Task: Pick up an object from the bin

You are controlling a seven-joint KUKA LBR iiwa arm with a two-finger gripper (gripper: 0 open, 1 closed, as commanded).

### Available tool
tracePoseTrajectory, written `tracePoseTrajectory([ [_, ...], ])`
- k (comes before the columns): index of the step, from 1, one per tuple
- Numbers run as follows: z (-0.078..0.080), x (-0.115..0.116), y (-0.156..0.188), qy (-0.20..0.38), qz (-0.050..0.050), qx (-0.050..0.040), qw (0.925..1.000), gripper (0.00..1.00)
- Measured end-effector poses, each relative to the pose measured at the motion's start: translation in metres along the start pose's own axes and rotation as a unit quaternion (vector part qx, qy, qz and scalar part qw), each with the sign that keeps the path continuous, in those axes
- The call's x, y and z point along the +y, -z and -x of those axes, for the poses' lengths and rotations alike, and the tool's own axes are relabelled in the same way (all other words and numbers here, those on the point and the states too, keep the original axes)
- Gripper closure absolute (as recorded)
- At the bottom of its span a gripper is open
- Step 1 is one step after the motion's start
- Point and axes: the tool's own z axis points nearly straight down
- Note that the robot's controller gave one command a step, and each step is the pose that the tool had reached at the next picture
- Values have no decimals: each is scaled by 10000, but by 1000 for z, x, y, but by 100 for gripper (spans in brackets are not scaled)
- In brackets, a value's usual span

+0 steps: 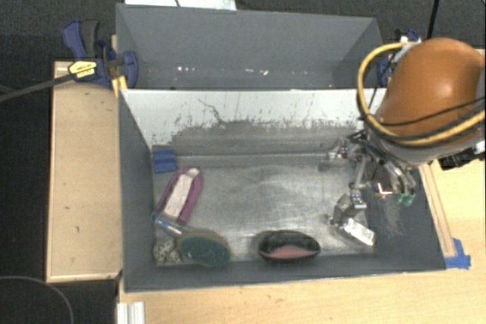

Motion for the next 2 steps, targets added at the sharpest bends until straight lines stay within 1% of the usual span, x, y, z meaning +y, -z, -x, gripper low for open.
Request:
tracePoseTrajectory([
  [1,1,44,-106,1335,10,29,9910,0],
  [2,-5,41,-174,2480,-5,-104,9687,0],
])
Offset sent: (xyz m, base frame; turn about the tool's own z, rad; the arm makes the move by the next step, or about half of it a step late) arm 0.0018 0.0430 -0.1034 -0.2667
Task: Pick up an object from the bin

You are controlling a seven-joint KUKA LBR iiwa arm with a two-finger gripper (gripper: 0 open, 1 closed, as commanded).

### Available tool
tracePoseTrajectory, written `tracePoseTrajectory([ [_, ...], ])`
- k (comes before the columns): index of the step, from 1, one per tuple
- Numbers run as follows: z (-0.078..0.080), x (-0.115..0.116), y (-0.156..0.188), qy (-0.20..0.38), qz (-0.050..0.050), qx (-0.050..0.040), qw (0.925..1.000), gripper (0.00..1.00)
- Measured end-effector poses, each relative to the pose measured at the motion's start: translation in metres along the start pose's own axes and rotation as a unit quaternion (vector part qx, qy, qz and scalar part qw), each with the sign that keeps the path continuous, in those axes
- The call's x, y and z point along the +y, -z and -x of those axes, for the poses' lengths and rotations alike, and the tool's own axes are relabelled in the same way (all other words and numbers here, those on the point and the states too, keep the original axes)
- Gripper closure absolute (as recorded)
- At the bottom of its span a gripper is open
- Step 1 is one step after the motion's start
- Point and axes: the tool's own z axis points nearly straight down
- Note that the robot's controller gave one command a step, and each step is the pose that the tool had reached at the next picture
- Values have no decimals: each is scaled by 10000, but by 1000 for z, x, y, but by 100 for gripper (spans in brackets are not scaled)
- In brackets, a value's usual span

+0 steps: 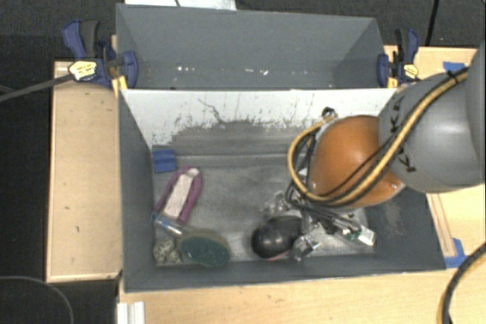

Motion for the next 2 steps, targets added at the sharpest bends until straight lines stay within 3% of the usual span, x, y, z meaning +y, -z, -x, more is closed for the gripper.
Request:
tracePoseTrajectory([
  [1,-1,1,0,-4,10,20,10000,100],
  [2,7,4,142,-69,24,76,9999,100],
])
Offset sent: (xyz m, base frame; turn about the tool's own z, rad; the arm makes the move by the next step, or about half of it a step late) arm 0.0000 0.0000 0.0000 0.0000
